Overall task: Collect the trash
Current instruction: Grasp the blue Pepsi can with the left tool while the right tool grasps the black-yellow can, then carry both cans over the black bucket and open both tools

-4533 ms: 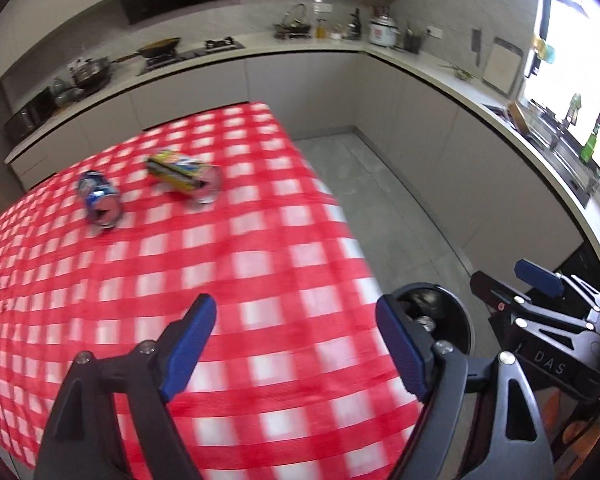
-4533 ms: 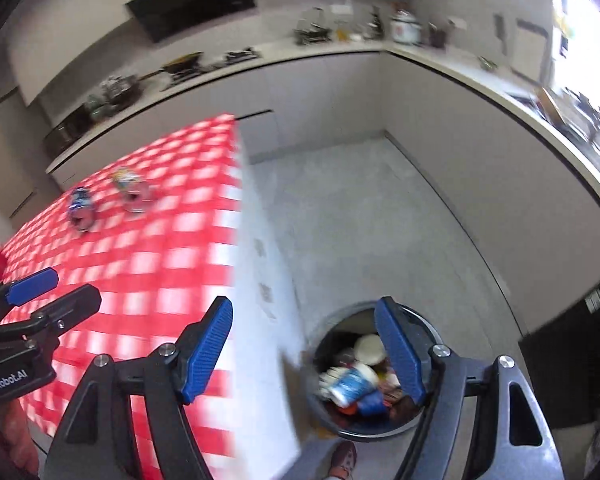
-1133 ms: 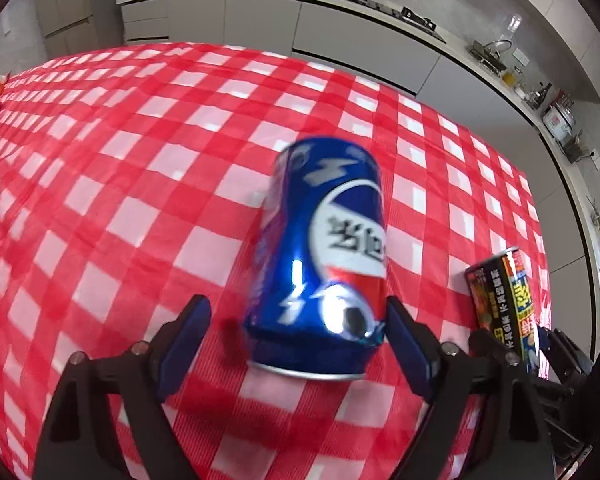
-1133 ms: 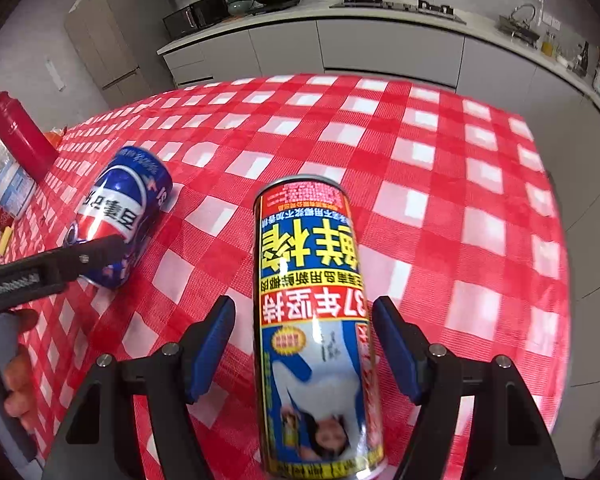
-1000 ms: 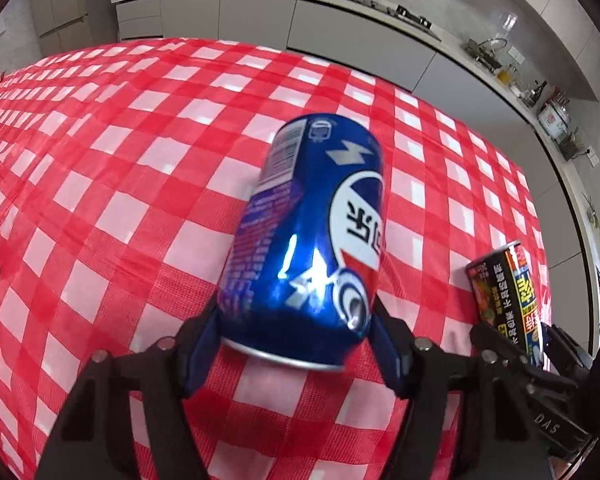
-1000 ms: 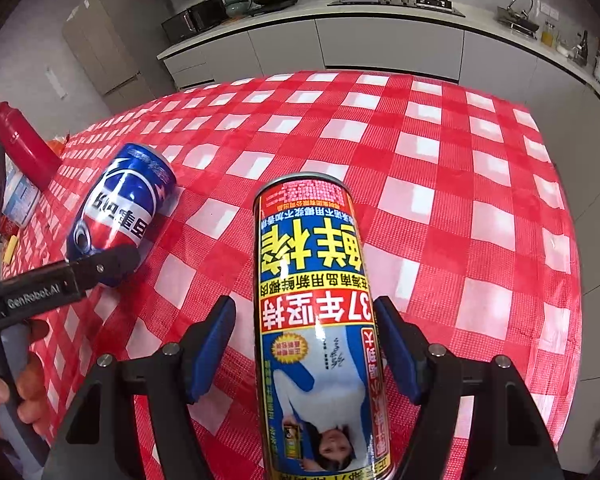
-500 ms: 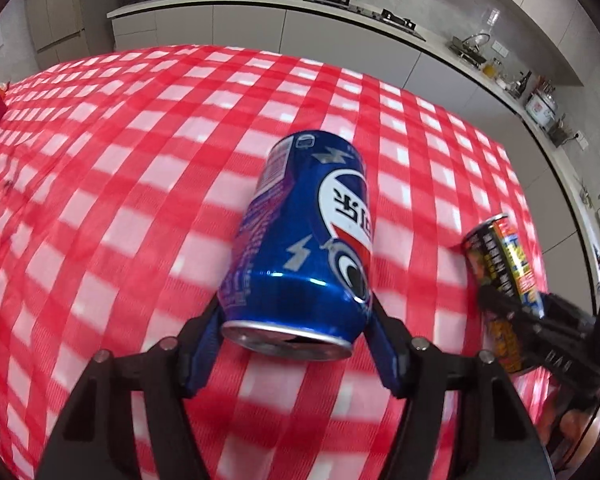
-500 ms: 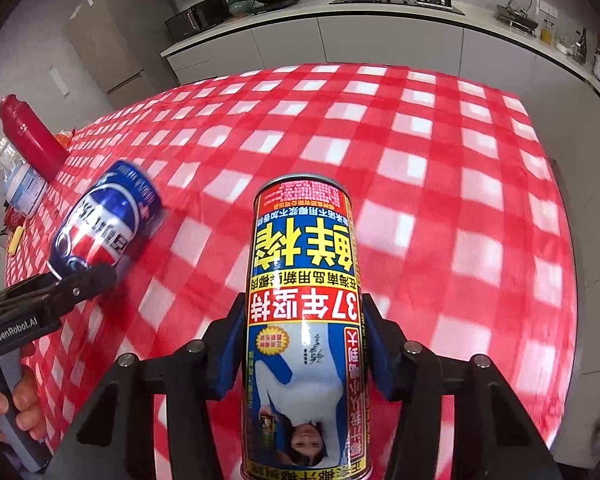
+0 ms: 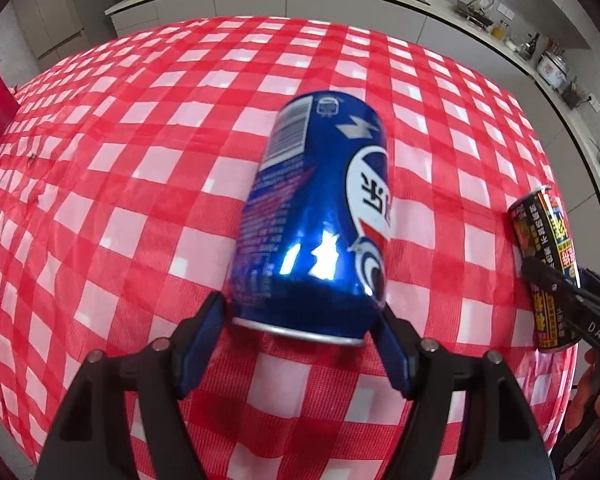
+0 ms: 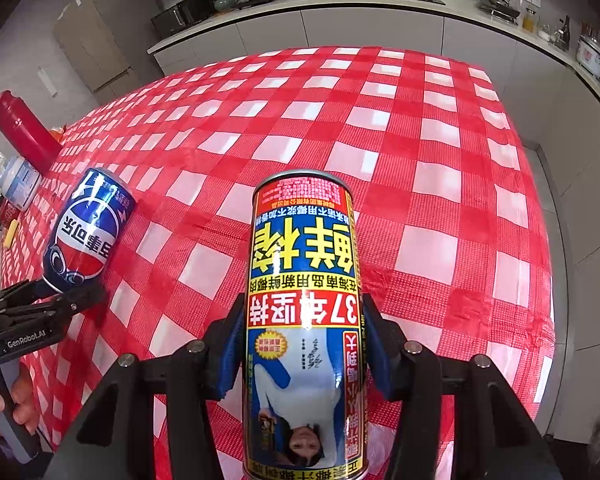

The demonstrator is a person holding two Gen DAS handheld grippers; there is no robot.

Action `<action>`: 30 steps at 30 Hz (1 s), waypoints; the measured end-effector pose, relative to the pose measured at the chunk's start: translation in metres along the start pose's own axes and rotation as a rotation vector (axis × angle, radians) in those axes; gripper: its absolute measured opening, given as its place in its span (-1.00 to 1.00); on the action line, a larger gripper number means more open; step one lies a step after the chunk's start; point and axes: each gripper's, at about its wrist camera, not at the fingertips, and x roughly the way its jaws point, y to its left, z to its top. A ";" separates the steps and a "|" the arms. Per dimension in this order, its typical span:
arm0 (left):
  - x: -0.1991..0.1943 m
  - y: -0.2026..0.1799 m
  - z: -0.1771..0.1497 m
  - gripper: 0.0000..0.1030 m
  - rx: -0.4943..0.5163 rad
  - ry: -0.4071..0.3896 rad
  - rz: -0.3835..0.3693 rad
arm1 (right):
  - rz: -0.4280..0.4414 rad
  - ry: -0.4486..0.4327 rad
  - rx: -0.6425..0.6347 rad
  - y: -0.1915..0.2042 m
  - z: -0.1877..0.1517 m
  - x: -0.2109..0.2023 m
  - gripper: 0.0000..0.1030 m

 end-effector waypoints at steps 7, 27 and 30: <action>-0.008 0.004 0.016 0.56 -0.024 -0.044 0.000 | -0.027 -0.022 0.003 0.005 0.009 0.000 0.27; -0.005 -0.004 0.015 0.30 0.020 -0.110 -0.066 | -0.030 -0.021 0.015 0.006 0.009 0.007 0.07; -0.016 -0.010 0.012 0.30 0.043 -0.137 -0.073 | -0.020 -0.047 0.037 0.005 0.005 -0.003 0.06</action>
